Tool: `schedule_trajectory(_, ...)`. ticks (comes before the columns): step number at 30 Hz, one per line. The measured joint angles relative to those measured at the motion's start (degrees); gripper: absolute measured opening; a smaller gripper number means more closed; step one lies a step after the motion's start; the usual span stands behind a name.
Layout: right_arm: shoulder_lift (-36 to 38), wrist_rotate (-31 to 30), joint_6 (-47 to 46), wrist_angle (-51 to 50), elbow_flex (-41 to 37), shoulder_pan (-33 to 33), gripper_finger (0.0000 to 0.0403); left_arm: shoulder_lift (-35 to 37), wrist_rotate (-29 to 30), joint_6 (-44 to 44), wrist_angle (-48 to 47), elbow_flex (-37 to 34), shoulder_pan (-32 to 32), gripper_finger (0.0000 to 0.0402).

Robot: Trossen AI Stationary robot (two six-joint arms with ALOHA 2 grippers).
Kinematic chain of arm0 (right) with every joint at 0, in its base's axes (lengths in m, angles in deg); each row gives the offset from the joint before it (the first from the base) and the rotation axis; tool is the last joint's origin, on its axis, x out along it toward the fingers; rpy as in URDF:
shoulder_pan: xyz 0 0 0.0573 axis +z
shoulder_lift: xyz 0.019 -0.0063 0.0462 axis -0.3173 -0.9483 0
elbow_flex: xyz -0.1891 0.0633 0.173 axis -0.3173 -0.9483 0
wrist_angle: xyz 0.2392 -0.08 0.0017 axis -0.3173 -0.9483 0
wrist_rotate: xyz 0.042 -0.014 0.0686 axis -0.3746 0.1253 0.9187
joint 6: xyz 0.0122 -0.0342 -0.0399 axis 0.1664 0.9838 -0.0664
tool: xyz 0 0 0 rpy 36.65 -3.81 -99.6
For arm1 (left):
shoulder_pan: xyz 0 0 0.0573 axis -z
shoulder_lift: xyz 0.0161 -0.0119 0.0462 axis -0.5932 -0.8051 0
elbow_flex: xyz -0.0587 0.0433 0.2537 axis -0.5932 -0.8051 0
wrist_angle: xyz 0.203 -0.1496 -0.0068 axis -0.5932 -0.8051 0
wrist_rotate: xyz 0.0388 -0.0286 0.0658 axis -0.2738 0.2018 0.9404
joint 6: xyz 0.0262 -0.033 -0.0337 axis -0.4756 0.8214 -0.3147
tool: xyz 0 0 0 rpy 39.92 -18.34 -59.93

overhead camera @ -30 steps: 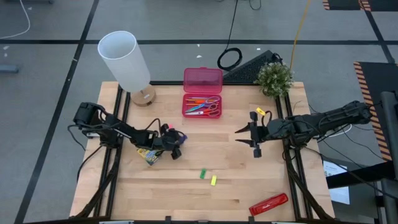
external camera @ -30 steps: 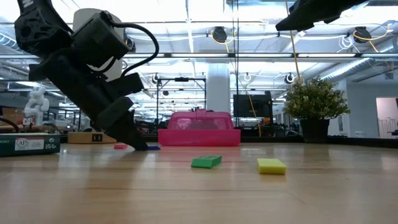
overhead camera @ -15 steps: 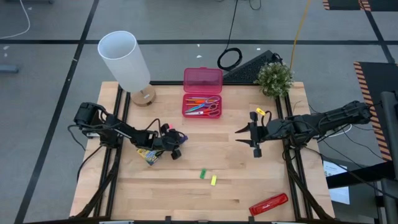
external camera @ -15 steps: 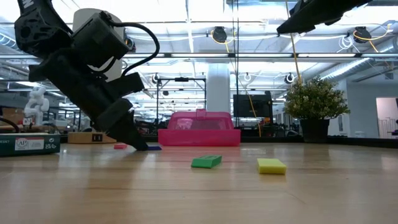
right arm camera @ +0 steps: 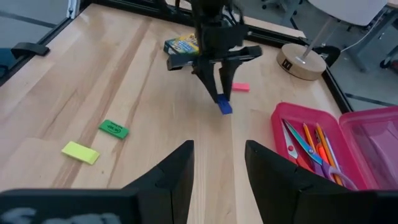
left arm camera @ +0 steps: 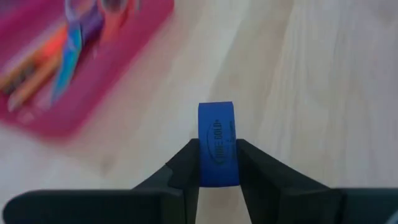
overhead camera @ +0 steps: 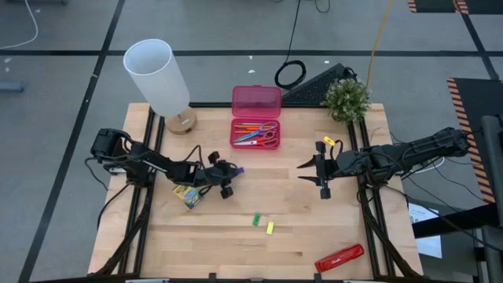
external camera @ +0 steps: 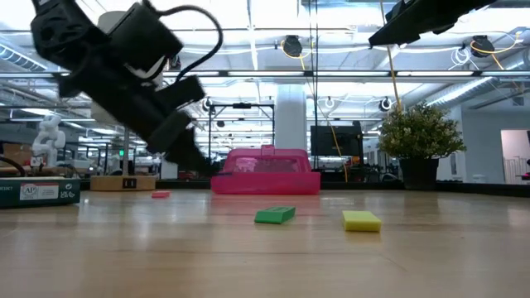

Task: Pack school essentials
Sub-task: Put the blue eraser into the red supply box

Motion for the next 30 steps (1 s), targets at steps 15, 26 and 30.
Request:
schedule_trajectory(15,-0.83,0.01,-1.61,0.09,0.00,0.00,0.0138,1.10,-7.95,-19.32,-9.22,15.98,-14.24,0.0099)
schedule_trajectory(26,-2.03,0.03,-6.93,0.85,-3.61,0.00,0.0138,0.97,-16.59,-21.48,-11.27,17.76,-26.87,0.0099)
schedule_trajectory(30,-2.16,0.06,-9.50,3.17,-6.12,0.00,0.0138,-0.40,-19.69,-22.72,-11.59,17.76,-28.99,0.0099)
